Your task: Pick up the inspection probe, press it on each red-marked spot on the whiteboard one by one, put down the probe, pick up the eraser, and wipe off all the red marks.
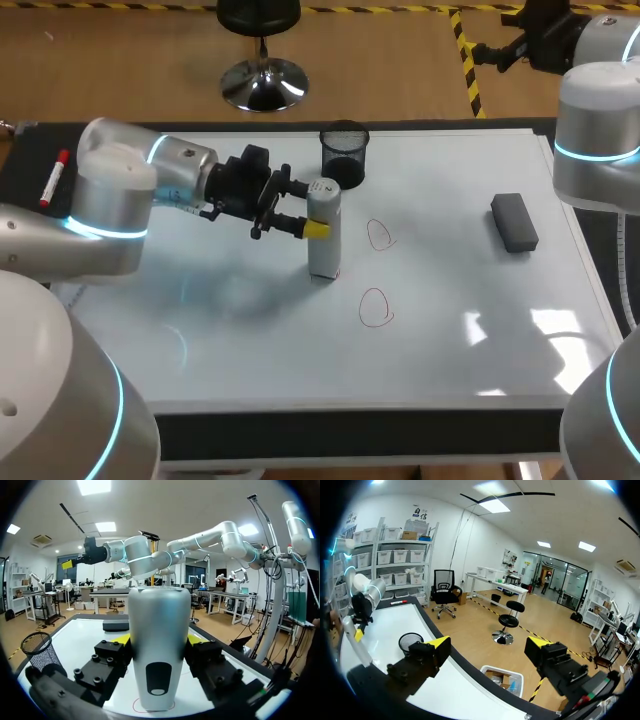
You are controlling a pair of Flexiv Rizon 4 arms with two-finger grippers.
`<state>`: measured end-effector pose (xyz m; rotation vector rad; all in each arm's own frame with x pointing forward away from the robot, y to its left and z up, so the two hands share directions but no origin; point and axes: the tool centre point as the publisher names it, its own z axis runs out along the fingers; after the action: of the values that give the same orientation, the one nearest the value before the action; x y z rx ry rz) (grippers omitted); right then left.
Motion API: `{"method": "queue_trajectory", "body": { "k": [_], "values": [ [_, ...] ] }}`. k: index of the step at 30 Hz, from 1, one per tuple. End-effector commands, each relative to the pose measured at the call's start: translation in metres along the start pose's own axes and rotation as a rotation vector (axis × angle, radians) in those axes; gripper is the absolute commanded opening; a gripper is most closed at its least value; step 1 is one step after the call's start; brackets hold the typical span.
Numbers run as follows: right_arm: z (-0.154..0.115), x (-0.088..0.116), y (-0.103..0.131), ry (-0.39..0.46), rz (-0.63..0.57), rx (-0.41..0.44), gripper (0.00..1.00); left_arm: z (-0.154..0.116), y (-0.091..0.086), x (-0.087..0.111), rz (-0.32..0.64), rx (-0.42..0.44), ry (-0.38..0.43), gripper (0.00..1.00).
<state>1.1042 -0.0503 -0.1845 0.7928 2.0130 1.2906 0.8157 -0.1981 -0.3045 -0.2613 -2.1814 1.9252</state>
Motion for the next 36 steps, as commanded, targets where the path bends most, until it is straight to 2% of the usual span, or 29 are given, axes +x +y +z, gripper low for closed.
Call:
{"method": "queue_trajectory", "body": {
  "k": [1, 21, 23, 27, 32, 34, 36],
  "values": [
    [0.0, 0.0, 0.0, 0.0, 0.0, 0.0, 1.0, -0.001, 0.009, -0.001, 0.002, 0.003, 0.009, 0.0],
    [0.0, 0.0, 0.0, 0.0, 0.0, 0.0, 1.0, -0.001, 0.008, -0.001, 0.002, 0.003, 0.009, 0.0],
    [0.002, -0.008, 0.006, 0.031, 0.049, 0.079, 1.0, -0.001, 0.008, -0.001, 0.002, 0.003, 0.009, 0.0],
    [-0.002, -0.012, 0.016, 0.03, 0.145, 0.223, 1.0, -0.001, 0.008, -0.001, 0.002, 0.003, 0.009, 0.0],
    [-0.022, 0.001, 0.035, 0.04, 0.282, 0.389, 1.0, -0.001, 0.008, -0.001, 0.002, 0.003, 0.009, 0.0],
    [-0.029, 0.009, 0.044, 0.042, 0.319, 0.496, 1.0, -0.001, 0.008, -0.001, 0.002, 0.003, 0.009, 0.0],
    [-0.035, 0.02, 0.052, 0.077, 0.441, 0.585, 1.0, -0.001, 0.008, -0.001, 0.002, 0.003, 0.009, 0.0]
  ]
}}
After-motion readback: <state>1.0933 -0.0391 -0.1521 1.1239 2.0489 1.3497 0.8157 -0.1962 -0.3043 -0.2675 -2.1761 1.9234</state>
